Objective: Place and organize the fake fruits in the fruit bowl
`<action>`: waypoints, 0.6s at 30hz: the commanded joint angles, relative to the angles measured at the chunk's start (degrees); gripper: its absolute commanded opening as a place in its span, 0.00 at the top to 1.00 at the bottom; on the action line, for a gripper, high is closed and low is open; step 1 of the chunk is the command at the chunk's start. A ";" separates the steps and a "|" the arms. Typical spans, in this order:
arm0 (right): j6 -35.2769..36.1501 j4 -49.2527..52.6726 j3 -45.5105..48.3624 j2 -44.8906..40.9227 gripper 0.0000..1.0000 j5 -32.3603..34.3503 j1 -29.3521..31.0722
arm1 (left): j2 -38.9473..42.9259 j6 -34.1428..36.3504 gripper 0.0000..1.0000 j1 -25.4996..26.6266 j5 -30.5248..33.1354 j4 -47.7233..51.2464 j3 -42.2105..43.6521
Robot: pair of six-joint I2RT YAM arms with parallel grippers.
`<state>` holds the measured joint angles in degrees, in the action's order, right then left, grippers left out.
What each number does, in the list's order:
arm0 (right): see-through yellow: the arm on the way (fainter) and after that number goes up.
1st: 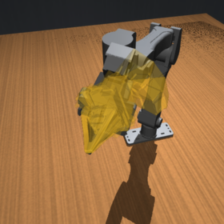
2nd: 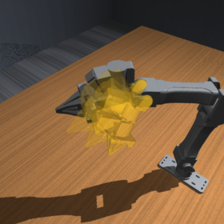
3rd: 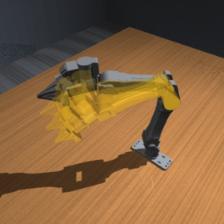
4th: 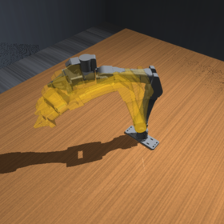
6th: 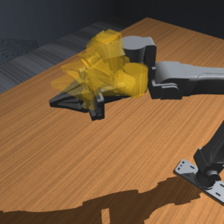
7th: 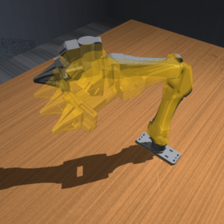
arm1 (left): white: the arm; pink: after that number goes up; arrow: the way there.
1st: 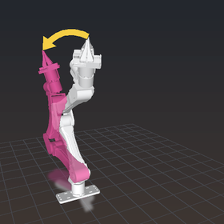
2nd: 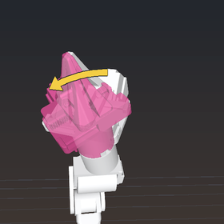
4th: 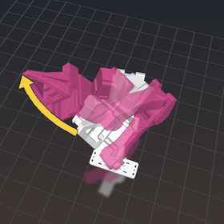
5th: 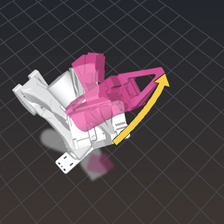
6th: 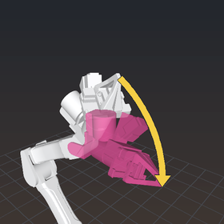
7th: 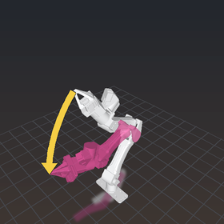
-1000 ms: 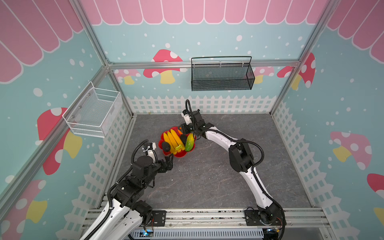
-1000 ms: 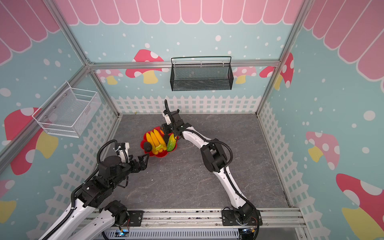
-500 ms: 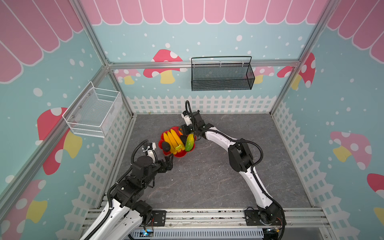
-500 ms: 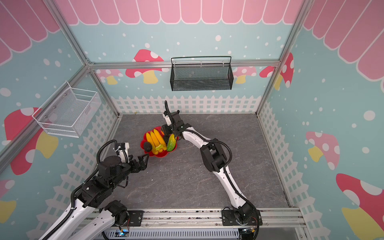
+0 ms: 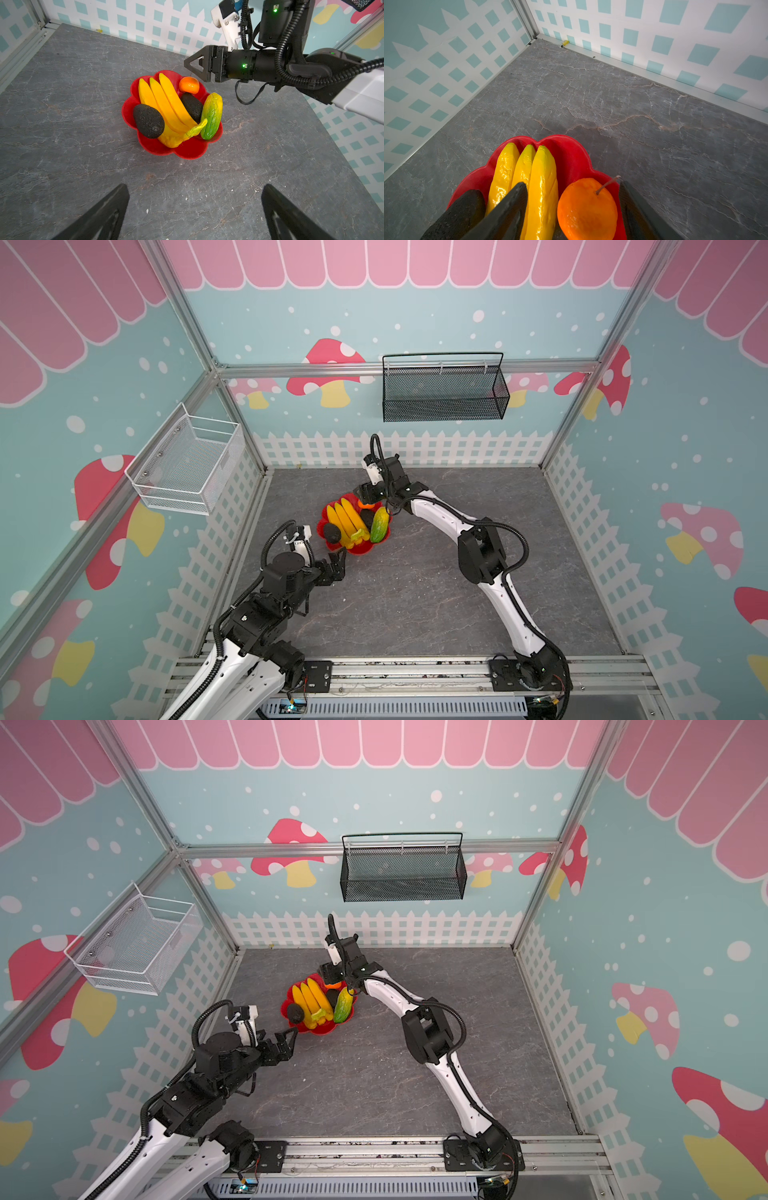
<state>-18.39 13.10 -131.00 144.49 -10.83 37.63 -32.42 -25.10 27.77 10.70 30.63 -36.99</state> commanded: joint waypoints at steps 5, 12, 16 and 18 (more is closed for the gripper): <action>-0.01 -3.12 12.74 -15.39 0.27 8.47 0.03 | 0.34 -0.50 0.00 -0.36 4.57 0.62 1.10; -0.47 -19.22 57.95 -52.09 0.28 13.02 -8.07 | 0.82 1.38 0.00 -0.35 31.47 -12.08 10.14; 3.71 -20.73 79.83 -71.83 0.02 23.25 -15.46 | -2.43 17.95 0.00 -1.58 40.29 -41.31 22.38; 5.95 -21.97 88.89 -79.23 0.02 25.59 -20.12 | -6.69 20.11 0.00 -6.13 40.00 -51.18 25.25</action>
<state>-16.43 -7.88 -51.77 69.80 8.47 20.05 -35.92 -14.13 25.58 43.09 0.86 -14.76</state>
